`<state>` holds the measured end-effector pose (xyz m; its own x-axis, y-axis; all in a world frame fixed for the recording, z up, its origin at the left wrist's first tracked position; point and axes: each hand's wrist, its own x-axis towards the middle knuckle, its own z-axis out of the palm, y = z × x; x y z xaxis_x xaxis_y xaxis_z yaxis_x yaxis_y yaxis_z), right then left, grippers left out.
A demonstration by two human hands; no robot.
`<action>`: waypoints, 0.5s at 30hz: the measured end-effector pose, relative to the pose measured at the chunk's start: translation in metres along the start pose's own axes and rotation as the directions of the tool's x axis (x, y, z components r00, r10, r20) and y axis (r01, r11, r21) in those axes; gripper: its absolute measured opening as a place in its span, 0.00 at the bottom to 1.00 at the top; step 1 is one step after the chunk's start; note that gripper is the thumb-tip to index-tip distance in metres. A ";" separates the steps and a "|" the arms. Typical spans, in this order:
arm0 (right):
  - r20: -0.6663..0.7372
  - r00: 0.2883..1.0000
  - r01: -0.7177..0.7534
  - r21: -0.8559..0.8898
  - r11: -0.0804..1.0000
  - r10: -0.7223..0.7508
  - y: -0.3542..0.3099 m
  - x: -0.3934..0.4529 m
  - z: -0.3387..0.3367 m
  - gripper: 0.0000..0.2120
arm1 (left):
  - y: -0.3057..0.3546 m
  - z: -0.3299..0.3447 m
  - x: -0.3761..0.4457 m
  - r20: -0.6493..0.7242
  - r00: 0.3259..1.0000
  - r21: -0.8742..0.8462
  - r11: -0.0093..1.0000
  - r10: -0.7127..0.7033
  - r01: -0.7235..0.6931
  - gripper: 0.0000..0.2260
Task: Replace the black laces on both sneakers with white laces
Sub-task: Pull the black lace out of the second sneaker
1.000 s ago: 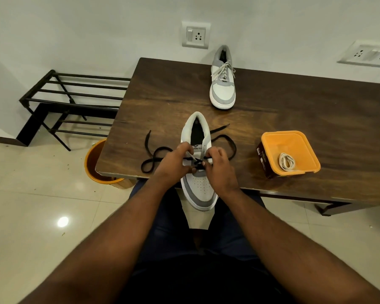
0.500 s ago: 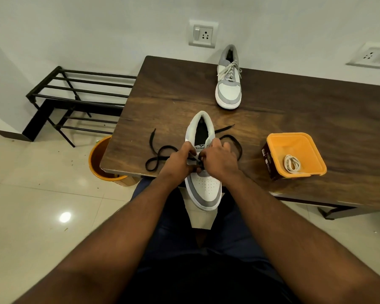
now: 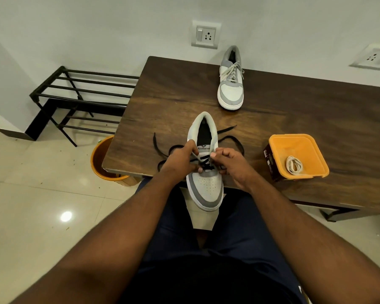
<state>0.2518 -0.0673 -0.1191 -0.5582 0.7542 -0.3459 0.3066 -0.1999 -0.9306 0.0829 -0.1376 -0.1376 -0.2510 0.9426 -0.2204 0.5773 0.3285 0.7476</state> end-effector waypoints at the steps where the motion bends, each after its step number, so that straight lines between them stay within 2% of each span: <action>1: -0.028 0.998 0.049 -0.107 0.993 -0.052 -0.002 0.003 0.003 0.05 | 0.002 0.001 0.001 0.005 1.000 0.021 1.000 0.007 -0.007 0.21; 3: -0.105 0.981 0.108 -0.410 0.906 -0.164 0.000 0.010 0.007 0.06 | 0.005 0.002 0.002 0.008 1.000 0.044 0.999 0.017 -0.017 0.20; 5: -0.120 0.966 0.129 -0.548 0.826 -0.230 0.000 0.014 0.011 0.04 | 0.005 0.000 0.003 0.015 1.000 0.057 0.998 0.020 -0.021 0.20; 7: -0.140 0.959 0.140 -0.528 0.838 -0.248 -0.001 0.012 0.011 0.02 | 0.005 -0.001 0.002 0.025 0.999 0.065 0.998 0.022 -0.024 0.20; 10: -0.312 0.932 0.119 -0.211 0.970 -0.182 0.004 0.004 0.010 0.03 | 0.005 -0.002 0.002 0.028 0.999 0.061 0.998 0.023 -0.025 0.20; 11: -0.361 0.922 0.108 -0.103 0.989 -0.138 0.007 0.000 0.010 0.03 | 0.005 -0.002 0.002 0.030 0.999 0.057 0.998 0.023 -0.025 0.20; 12: -0.392 0.912 0.096 -0.075 0.993 -0.118 0.010 -0.003 0.010 0.02 | 0.005 -0.002 0.002 0.030 0.999 0.058 0.998 0.028 -0.030 0.20; 13: -0.398 0.908 0.096 -0.103 0.990 -0.130 0.010 -0.007 0.011 0.01 | 0.005 -0.002 0.003 0.030 0.999 0.064 0.998 0.028 -0.029 0.20; 15: -0.339 0.906 0.150 -0.304 0.941 -0.254 0.005 -0.009 0.012 0.07 | 0.006 -0.001 0.003 0.026 0.999 0.081 0.996 0.030 -0.032 0.20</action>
<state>0.2488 -0.0827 -0.1225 -0.3218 0.9461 -0.0359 0.4389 0.1154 -0.8911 0.0847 -0.1327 -0.1326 -0.2132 0.9532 -0.2144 0.6462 0.3022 0.7008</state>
